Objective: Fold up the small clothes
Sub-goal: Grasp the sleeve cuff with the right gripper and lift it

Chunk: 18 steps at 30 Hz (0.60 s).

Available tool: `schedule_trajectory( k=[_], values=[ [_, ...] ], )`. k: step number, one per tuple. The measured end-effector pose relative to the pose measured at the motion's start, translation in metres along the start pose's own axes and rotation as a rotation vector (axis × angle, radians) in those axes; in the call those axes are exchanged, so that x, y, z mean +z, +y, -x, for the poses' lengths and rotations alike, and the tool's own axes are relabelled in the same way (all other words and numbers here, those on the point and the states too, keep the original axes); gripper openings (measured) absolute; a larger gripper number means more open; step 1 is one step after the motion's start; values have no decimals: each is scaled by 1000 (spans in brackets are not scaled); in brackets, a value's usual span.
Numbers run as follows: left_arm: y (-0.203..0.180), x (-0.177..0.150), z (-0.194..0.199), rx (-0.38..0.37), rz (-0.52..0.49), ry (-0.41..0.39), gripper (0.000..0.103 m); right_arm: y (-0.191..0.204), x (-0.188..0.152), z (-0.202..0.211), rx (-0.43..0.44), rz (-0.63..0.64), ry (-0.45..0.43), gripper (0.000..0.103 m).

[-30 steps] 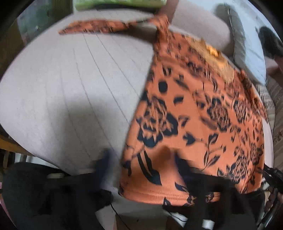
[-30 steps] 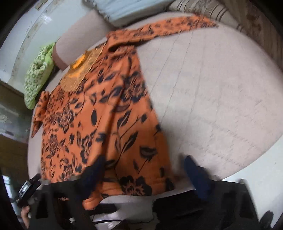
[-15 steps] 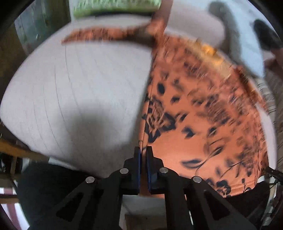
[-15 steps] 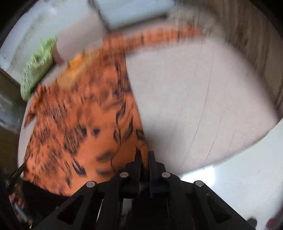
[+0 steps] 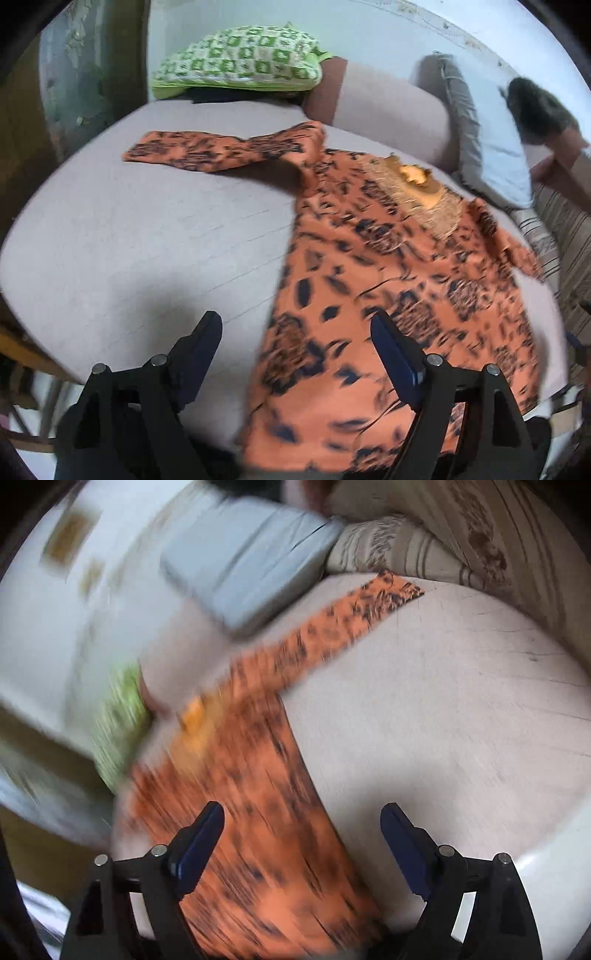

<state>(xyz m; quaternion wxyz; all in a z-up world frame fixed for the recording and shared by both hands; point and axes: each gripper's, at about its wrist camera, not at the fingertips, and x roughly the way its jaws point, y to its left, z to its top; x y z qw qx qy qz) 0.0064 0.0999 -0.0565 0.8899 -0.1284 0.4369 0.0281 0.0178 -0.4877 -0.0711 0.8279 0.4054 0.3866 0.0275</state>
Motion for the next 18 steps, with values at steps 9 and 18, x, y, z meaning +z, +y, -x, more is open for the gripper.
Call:
schedule_trajectory(
  k=[9,18],
  values=[
    [-33,9,-47,-31,-18,27,83,-76,160,-77,3,-318,-170,83],
    [-25,15,-75,4,-22,51,83,-95,225,-137,-184,-308,-138,63]
  ],
)
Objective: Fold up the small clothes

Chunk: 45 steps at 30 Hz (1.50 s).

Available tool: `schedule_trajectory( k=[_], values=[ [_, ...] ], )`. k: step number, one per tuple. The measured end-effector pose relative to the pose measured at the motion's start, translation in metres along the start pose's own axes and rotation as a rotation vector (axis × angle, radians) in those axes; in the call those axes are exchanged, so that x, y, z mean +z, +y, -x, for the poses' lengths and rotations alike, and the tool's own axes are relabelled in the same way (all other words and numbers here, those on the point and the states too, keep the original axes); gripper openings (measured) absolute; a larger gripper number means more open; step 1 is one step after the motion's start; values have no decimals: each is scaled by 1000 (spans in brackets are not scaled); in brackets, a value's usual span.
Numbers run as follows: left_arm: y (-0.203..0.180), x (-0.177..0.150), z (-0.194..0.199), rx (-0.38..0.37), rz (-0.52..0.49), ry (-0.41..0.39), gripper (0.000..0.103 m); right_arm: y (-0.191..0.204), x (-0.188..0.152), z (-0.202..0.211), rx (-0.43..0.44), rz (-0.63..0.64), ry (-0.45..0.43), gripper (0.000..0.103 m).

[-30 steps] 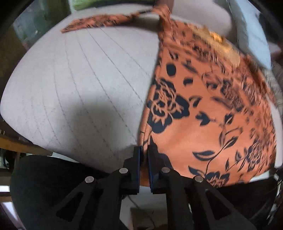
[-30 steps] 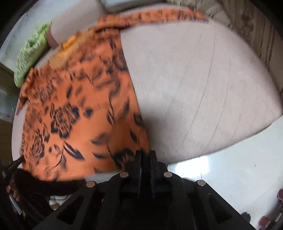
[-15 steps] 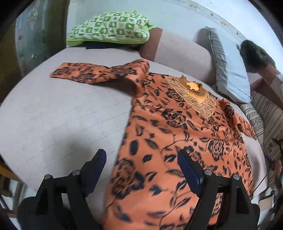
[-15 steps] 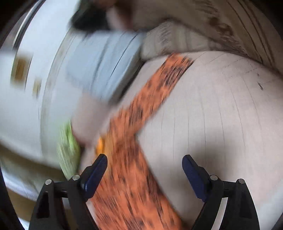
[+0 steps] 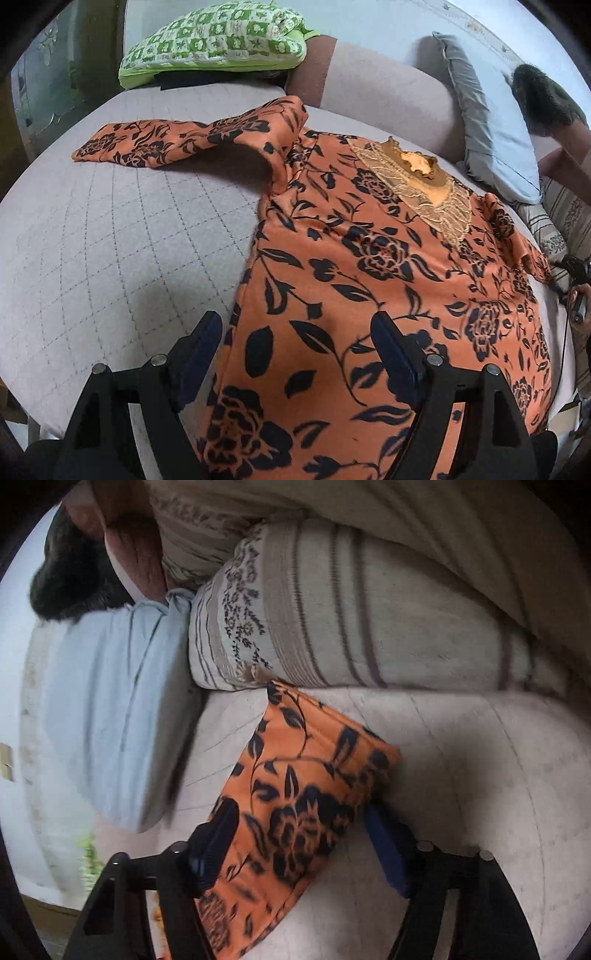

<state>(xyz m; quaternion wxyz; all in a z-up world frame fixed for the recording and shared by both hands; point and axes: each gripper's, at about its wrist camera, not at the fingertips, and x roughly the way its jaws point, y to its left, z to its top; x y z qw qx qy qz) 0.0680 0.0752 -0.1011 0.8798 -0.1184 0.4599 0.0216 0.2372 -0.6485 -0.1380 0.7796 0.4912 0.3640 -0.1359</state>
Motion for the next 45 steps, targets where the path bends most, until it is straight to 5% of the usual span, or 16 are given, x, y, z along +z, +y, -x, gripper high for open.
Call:
schedule_trajectory(
  k=[1,2,5,10,14,18,22,24,26,29,35,39,43,45],
  values=[
    [3,0,-2,-2,8,4,83,10,4,-4,-48,46,5,26],
    [6,0,-2,-4,16,1,83,19,7,-10,-75,82,32,5],
    [16,1,0,-15,38,-20,83,57,0,-5,-117,224,-19,5],
    [33,3,9,-43,80,-70,83,177,-53,38,103,461,-52,5],
    [47,3,13,-64,118,-94,83,281,-145,70,300,669,-13,5],
    [63,3,19,-82,178,-115,83,351,-280,62,400,828,122,5],
    [77,4,20,-88,233,-117,83,368,-393,5,393,902,305,9],
    [79,3,20,-95,245,-116,83,361,-448,-48,322,959,456,17],
    [79,3,21,-89,241,-117,83,346,-478,-90,197,973,596,64],
    [80,4,21,-87,248,-123,83,332,-479,-76,279,946,605,68],
    [82,17,15,-114,286,-106,83,310,-391,-35,329,773,455,80],
    [108,43,8,-136,381,-100,83,288,-372,-59,327,631,593,81],
    [149,83,-8,-148,473,-112,83,301,-400,-67,548,569,736,81],
    [174,103,-20,-151,548,-113,83,302,-420,-92,510,591,812,82]
  ],
)
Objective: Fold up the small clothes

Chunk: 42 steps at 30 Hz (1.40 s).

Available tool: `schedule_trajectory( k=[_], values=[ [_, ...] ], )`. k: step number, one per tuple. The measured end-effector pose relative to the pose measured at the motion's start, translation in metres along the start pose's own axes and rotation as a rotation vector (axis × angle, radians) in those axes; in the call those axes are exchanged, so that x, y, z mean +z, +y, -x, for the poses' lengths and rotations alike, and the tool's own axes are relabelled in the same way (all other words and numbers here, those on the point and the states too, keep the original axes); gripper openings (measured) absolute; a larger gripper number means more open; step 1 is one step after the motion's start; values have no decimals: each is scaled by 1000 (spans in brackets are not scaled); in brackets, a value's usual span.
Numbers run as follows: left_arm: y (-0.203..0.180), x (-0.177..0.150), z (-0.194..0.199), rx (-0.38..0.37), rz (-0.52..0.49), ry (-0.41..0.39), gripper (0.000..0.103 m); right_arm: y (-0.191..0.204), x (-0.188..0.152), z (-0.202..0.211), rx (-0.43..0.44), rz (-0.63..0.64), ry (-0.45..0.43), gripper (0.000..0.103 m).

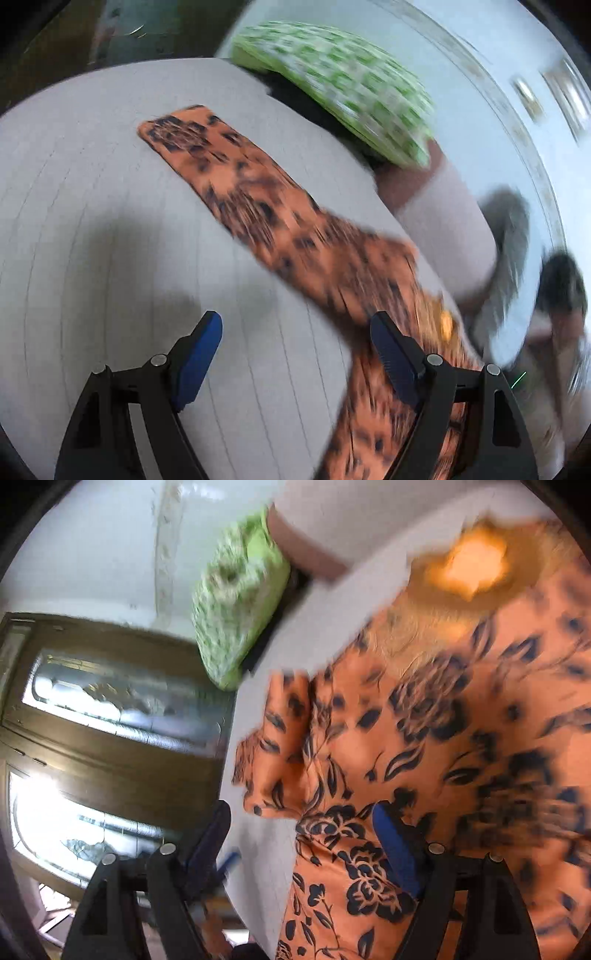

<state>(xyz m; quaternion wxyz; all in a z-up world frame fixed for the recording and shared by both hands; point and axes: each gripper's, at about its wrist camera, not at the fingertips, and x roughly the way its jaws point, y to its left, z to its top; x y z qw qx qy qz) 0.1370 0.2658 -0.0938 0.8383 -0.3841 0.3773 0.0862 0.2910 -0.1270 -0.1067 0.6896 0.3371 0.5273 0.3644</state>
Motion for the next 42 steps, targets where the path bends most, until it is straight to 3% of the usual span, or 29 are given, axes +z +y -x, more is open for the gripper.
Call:
schedule_trajectory(
  k=[1,2,3,8,10,15,17,18,19,20,21,24,28,32,34,38,42],
  values=[
    [8,16,-8,-10,42,14,83,-13,-1,-16,-100,-25,57,75],
    [19,33,-16,-13,98,17,83,-22,-2,-19,-122,-48,44,75],
    [28,46,-21,-3,136,10,83,-16,-3,-11,-92,-30,9,75],
    [81,109,-38,56,285,-64,83,-16,-7,-5,-100,6,22,76],
    [95,119,-44,60,325,-52,83,-19,-9,-8,-91,-8,13,76],
    [102,136,-52,54,284,-77,83,-22,-15,-1,-91,9,5,76],
    [98,142,-57,91,248,-82,78,-19,-13,-1,-90,7,0,76],
    [98,147,-59,108,234,-85,63,-19,-13,-1,-90,5,-3,76],
    [97,150,-63,134,211,-79,29,-19,-13,-2,-91,4,-4,76],
    [97,153,-70,187,187,-46,9,-19,-13,-1,-92,6,-5,76],
    [100,154,-73,212,192,-30,5,-18,-13,-1,-92,8,-6,76],
    [97,156,-73,226,184,-42,4,-19,-13,0,-91,7,-3,76],
    [40,155,-45,259,-20,-152,3,-19,-13,1,-91,-1,0,76],
    [-59,135,6,174,-273,-289,3,-19,-12,0,-84,-4,-6,76],
    [-113,117,34,95,-384,-354,3,-17,-12,1,-76,-7,-10,75],
    [-223,50,76,-56,-632,-419,3,-17,-15,32,-46,-22,-93,75],
    [-301,-31,68,-174,-801,-382,4,-24,-24,84,-52,-28,-170,76]
  ],
)
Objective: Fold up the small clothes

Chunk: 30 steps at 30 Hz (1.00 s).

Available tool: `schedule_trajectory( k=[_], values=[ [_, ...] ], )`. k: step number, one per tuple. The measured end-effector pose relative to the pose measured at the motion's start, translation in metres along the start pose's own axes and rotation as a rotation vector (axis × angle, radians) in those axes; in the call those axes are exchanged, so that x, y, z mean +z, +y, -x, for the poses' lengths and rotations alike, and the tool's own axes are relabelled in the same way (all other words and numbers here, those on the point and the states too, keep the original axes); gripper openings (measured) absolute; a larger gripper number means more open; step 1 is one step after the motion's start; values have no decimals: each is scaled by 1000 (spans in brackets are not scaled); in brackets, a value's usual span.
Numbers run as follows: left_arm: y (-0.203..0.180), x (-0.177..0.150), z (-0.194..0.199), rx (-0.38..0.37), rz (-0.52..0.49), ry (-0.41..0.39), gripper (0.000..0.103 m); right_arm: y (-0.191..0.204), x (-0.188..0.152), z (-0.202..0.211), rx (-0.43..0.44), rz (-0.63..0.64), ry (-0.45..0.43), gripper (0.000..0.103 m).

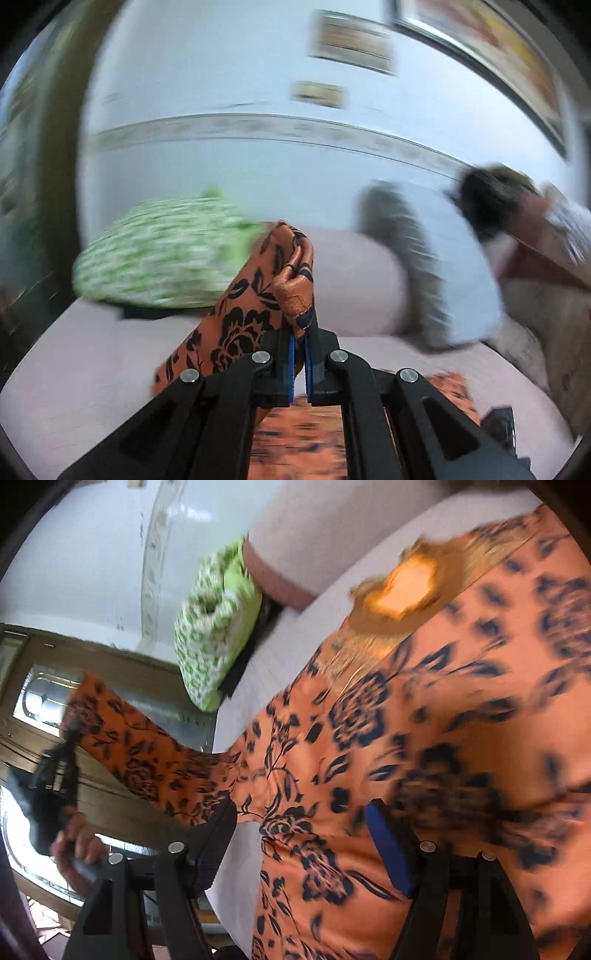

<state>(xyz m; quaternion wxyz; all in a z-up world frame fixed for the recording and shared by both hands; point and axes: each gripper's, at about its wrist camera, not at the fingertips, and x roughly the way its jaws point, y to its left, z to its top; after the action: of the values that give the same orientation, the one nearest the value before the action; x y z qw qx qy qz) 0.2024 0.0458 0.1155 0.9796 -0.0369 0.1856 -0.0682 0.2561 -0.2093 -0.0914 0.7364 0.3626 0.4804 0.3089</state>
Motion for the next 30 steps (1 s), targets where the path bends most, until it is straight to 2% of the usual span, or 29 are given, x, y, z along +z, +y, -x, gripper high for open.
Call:
schedule_trajectory(
  k=[5,10,15,17,19,20,21,22,25,27,30],
  values=[
    [-105,-34,-41,-135,-68,90,4,-27,-4,90,-24,-35,-133,76],
    [-188,-79,-86,-186,-121,193,4,-63,-12,172,-43,-106,-267,76],
    [-250,-145,-133,-248,-199,405,7,-100,-28,217,-82,-174,-332,76],
    [-259,-171,-150,-270,-219,543,25,-113,-33,223,-97,-205,-336,79],
    [-254,-178,-150,-278,-219,580,57,-122,-35,228,-116,-230,-348,83],
    [-245,-172,-142,-276,-206,565,64,-124,-35,230,-125,-236,-354,85],
    [-239,-167,-136,-275,-193,549,77,-124,-32,230,-135,-236,-360,85],
    [-230,-159,-129,-276,-171,528,84,-124,-32,231,-142,-237,-363,85],
    [-189,-134,-104,-294,-108,473,85,-119,-24,227,-138,-235,-364,85],
    [-149,-124,-88,-228,-86,436,87,-106,-12,213,-132,-202,-332,85],
    [-85,-131,-66,-72,-69,388,89,-90,8,190,-113,-168,-273,85]
  ],
)
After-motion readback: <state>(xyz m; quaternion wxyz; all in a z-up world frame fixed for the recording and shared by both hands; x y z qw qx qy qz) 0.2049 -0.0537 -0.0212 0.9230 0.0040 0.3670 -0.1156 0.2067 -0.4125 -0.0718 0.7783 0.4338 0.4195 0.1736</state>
